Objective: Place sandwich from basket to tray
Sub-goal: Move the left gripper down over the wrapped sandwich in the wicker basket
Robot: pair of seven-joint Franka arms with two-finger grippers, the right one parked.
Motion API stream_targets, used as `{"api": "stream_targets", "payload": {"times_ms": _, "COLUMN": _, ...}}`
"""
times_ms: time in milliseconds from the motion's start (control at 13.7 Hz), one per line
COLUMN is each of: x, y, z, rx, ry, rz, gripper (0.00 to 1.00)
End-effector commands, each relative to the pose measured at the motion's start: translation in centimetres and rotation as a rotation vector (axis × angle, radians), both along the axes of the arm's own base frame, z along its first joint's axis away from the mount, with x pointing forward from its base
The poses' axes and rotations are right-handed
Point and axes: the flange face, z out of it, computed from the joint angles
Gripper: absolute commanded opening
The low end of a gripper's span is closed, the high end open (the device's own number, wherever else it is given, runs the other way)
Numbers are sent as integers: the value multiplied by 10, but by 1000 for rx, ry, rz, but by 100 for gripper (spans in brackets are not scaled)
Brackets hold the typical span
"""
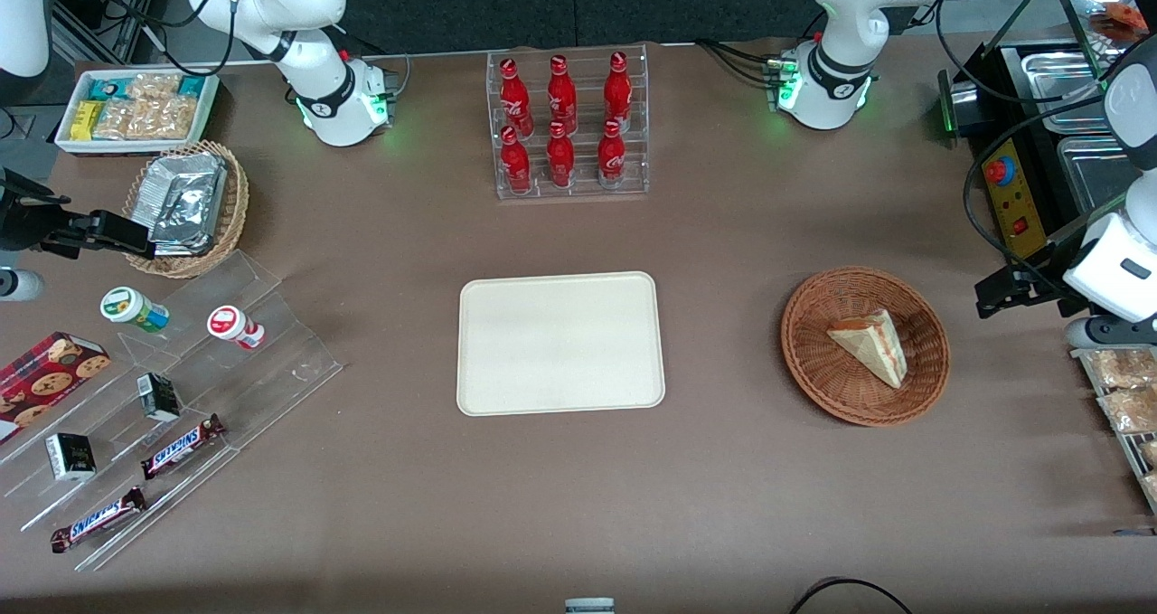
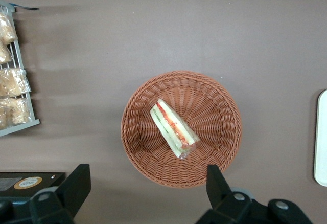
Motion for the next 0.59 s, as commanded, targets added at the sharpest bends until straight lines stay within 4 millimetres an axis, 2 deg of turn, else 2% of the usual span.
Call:
{"api": "stream_targets", "payload": {"times_ms": 0, "x": 0, "y": -2, "z": -2, "rx": 16, "ry": 31, "rz": 19, "gripper": 100}}
{"api": "stream_targets", "payload": {"times_ms": 146, "x": 4, "y": -5, "z": -14, "rx": 11, "ry": 43, "rz": 123, "gripper": 100}}
{"api": "stream_targets", "payload": {"times_ms": 293, "x": 5, "y": -21, "z": -39, "rx": 26, "ry": 79, "rz": 310, "gripper": 100}}
{"api": "stream_targets", "payload": {"times_ms": 366, "x": 3, "y": -22, "z": -50, "rx": 30, "ry": 94, "rz": 427, "gripper": 100}}
{"api": "stream_targets", "payload": {"times_ms": 512, "x": 1, "y": -24, "z": -69, "rx": 18, "ry": 103, "rz": 521, "gripper": 100}}
